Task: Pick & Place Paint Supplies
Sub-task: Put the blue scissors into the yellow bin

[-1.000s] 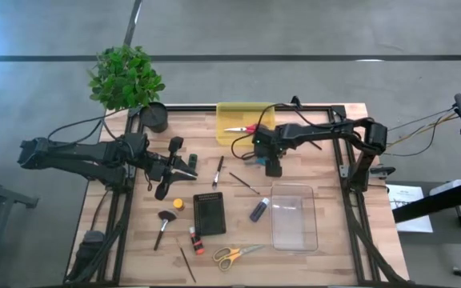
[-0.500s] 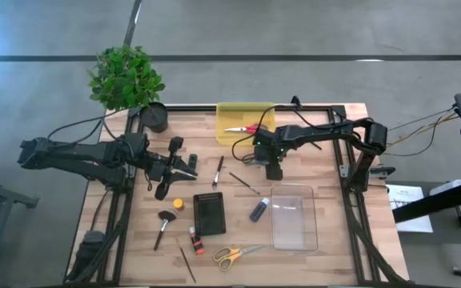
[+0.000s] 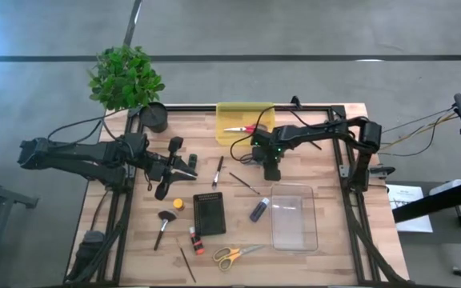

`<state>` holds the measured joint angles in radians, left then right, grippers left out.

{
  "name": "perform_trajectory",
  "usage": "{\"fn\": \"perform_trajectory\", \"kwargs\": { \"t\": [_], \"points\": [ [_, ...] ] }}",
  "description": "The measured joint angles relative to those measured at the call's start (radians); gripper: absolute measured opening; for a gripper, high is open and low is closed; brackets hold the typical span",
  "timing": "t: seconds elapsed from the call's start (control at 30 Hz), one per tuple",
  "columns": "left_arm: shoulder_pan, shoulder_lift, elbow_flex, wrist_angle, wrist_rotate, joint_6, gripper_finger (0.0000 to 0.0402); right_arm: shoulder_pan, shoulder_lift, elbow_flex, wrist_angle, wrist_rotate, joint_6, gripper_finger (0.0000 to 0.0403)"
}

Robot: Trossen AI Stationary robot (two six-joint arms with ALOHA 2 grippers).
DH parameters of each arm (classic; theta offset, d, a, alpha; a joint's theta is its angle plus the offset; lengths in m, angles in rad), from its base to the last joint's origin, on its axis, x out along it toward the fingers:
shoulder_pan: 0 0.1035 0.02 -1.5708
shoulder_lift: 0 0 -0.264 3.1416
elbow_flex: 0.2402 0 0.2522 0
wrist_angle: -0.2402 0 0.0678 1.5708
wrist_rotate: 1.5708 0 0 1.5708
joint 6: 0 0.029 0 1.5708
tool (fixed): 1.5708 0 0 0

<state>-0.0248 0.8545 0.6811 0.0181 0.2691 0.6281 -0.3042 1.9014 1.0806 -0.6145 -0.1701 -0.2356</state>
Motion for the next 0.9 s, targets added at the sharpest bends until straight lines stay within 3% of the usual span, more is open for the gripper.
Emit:
{"fn": "perform_trajectory", "kwargs": {
  "t": [0.13,0.53,0.73,0.9],
  "points": [
    [0.000,0.000,0.000,0.000,0.000,0.000,0.0057,0.000,0.012,0.001,0.005,0.012,-0.004,0.0016],
    [0.000,0.000,0.000,0.000,0.000,0.000,0.0057,0.076,-0.068,-0.010,0.020,0.073,-0.006,0.0011],
    [0.000,0.000,0.000,0.000,0.000,0.000,0.0057,0.140,-0.088,-0.003,0.018,0.052,0.022,0.0011],
    [0.000,0.000,0.000,0.000,0.000,0.000,0.0057,0.192,-0.089,0.034,0.020,0.107,0.025,0.0011]
  ]
}}
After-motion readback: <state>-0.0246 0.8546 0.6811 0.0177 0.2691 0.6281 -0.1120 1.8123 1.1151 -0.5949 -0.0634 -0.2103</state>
